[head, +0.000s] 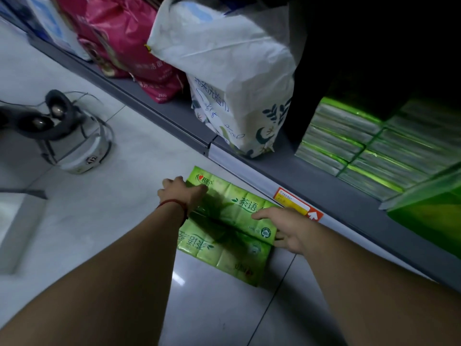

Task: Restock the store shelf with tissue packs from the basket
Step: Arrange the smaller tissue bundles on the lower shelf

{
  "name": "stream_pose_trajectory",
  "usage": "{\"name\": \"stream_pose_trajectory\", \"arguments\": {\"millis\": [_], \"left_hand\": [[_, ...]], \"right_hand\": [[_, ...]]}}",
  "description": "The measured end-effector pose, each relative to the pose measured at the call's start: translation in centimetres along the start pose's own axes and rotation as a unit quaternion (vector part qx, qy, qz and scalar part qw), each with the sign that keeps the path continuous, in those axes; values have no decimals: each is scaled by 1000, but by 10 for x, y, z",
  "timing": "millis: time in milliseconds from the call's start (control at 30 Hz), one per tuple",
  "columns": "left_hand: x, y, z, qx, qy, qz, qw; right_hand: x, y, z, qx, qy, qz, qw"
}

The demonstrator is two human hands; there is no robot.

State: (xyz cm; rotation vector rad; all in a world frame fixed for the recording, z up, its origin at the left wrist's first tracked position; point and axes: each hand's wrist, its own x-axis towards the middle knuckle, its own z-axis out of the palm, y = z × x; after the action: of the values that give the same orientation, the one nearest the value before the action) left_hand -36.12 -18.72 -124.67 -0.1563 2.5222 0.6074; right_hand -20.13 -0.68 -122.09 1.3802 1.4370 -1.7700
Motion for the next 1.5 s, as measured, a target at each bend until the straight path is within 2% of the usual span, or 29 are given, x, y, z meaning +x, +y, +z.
{"name": "stream_pose_trajectory", "arguments": {"millis": [167, 267, 433, 533, 700, 900, 967, 1067, 1133, 1267, 1367, 1433, 1500], "left_hand": [[0, -8, -44, -108, 24, -25, 994], [-16, -13, -85, -203, 29, -8, 979], [-70, -34, -175, -267, -5, 42, 963], [-125, -36, -229, -335, -9, 98, 937], [-222, -35, -290, -439, 49, 161, 883], [-315, -56, -306, -553, 75, 216, 801], [-335, -65, -296, -573, 86, 216, 786], [-349, -74, -282, -610, 102, 170, 767], [-355, -76, -281, -650, 96, 138, 741], [-359, -69, -274, -701, 114, 127, 693], [-361, -59, -264, -751, 77, 144, 639], [-367, -47, -261, -753, 29, 154, 639], [-372, -36, -254, -733, -36, 148, 663]], "right_hand": [[-14, -19, 16, 4, -45, 6, 999], [-46, -35, 37, 10, -26, -50, 998], [-105, -53, 55, 11, 21, -164, 986], [-161, -73, 63, 5, 36, -237, 971], [-277, -90, 66, -53, 15, -353, 934], [-348, -60, 55, -10, -20, -462, 887], [-351, -46, 58, -11, -51, -453, 890], [-357, -27, 61, 9, -78, -444, 893], [-363, -22, 61, 42, -90, -439, 893], [-370, -17, 56, 133, -140, -421, 886], [-368, -15, 57, 199, -156, -407, 878], [-367, -14, 62, 230, -154, -400, 874], [-364, -13, 69, 245, -157, -394, 872]]}}
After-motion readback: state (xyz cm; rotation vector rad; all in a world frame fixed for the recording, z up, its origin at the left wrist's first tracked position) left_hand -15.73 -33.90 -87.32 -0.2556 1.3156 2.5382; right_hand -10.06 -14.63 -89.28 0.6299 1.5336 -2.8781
